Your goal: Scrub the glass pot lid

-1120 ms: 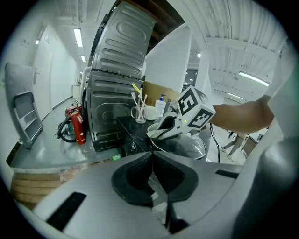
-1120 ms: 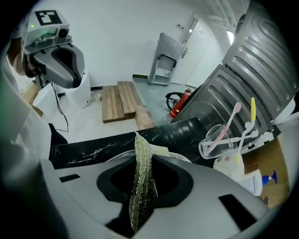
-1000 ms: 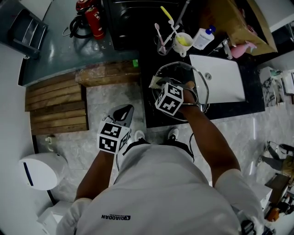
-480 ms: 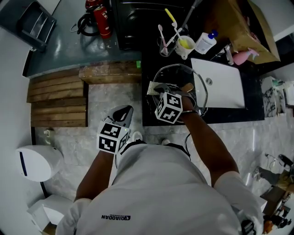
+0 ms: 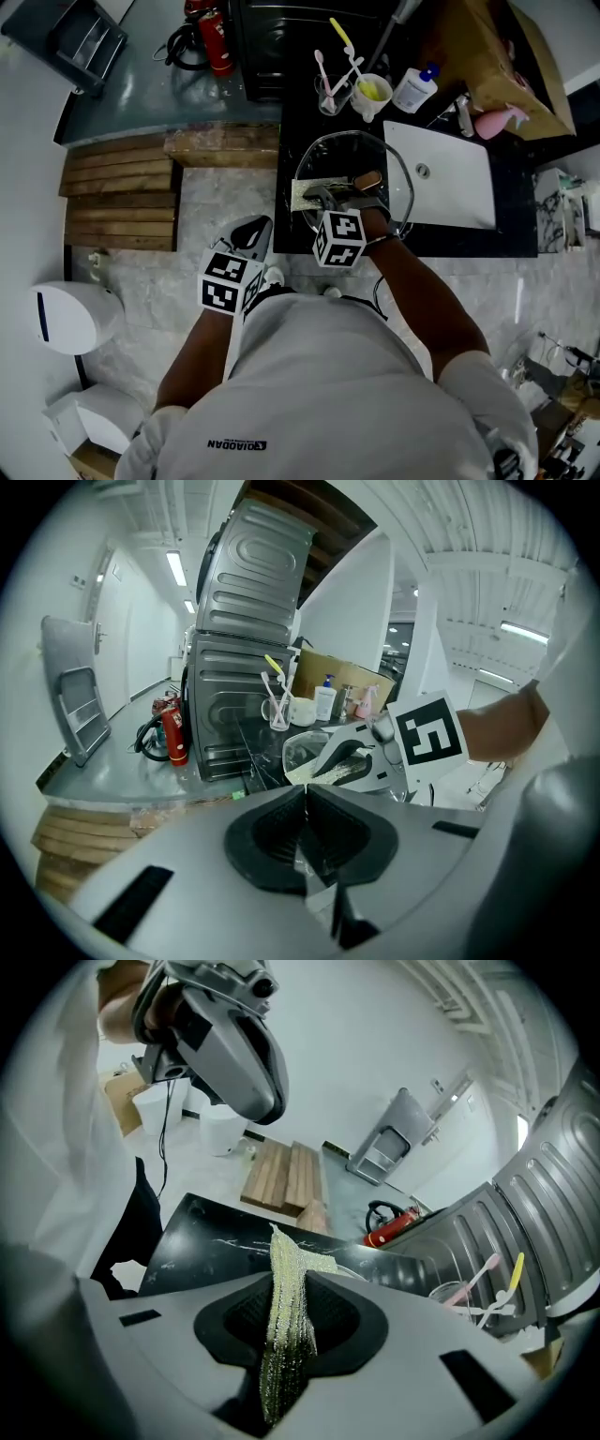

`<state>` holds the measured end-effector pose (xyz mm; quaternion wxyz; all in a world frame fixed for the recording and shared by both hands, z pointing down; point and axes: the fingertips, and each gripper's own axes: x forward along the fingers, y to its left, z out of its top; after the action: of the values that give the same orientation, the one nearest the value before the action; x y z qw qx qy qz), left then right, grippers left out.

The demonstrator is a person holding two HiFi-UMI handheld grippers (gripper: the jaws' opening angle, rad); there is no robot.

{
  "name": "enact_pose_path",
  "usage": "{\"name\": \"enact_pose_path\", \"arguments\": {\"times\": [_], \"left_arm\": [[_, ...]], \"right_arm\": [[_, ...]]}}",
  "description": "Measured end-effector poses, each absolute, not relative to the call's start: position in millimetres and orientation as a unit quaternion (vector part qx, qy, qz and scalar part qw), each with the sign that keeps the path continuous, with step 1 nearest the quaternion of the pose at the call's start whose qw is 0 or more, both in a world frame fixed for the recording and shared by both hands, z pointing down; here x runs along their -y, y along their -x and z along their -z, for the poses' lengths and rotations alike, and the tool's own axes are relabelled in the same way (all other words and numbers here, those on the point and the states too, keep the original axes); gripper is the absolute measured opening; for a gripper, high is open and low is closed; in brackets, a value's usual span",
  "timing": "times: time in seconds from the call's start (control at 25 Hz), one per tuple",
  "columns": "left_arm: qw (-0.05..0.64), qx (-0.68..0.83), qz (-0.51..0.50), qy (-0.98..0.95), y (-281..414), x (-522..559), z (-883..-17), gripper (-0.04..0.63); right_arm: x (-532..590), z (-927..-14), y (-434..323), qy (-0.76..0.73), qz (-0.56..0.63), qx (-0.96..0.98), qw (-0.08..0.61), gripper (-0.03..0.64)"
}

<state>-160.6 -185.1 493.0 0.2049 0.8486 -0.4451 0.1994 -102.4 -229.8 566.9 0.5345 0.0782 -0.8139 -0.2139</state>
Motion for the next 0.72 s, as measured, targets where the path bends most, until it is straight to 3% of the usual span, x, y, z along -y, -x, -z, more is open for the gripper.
{"name": "enact_pose_path", "arguments": {"times": [0.72], "left_arm": [[0.195,0.457,-0.216,-0.840,110.2,148.2,-486.9,0.018]], "right_arm": [[180.9,-564.2,64.1,0.004,0.249,0.843,0.477,0.097]]}}
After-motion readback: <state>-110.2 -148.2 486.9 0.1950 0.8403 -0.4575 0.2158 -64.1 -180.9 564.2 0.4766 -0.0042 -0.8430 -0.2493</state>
